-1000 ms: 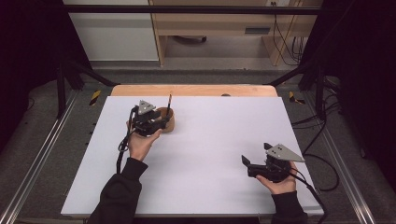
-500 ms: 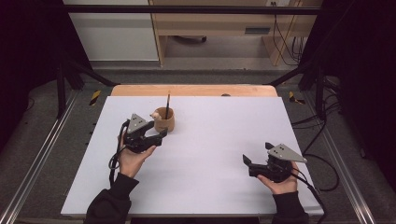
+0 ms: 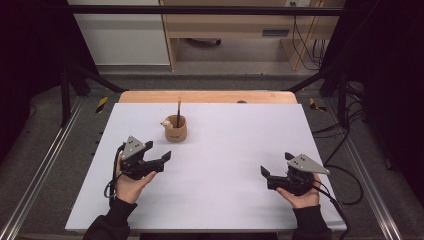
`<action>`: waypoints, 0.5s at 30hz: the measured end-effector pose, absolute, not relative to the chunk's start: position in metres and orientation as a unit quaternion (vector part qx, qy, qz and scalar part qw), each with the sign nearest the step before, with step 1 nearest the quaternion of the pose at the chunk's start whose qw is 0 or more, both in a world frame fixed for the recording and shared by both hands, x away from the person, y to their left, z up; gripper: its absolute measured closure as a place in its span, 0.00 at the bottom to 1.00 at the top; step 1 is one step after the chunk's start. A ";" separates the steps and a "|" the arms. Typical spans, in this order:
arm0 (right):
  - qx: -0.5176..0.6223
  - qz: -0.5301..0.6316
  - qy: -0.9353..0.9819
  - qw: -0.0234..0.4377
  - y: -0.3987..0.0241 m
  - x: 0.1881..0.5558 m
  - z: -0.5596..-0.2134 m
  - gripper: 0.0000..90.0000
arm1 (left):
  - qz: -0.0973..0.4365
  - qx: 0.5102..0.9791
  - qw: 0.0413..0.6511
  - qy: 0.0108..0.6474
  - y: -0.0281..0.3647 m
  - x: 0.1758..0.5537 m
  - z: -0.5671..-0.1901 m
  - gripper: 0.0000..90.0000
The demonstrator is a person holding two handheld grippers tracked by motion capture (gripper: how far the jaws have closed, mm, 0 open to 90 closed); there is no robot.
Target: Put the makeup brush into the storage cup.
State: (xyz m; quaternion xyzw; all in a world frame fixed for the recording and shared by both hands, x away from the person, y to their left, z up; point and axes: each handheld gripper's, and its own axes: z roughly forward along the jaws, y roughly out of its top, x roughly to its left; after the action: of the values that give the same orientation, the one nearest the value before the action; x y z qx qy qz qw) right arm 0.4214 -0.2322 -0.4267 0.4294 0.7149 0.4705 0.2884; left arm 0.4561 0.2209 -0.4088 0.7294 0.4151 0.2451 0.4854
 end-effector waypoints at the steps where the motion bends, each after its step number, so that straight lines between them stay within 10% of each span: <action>1: 0.428 0.470 0.716 0.289 -0.232 0.421 -0.427 0.05 | 0.247 0.729 0.485 0.415 0.222 0.454 -0.410 0.22; 15: 0.416 0.468 0.725 0.285 -0.234 0.419 -0.426 0.04 | 0.244 0.722 0.485 0.428 0.251 0.437 -0.425 0.14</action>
State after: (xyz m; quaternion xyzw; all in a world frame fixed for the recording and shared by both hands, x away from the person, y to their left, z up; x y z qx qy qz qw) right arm 0.4190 -0.2336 -0.4261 0.4163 0.7252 0.4682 0.2855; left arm 0.4366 0.2514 -0.4248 0.7225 0.4284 0.2441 0.4847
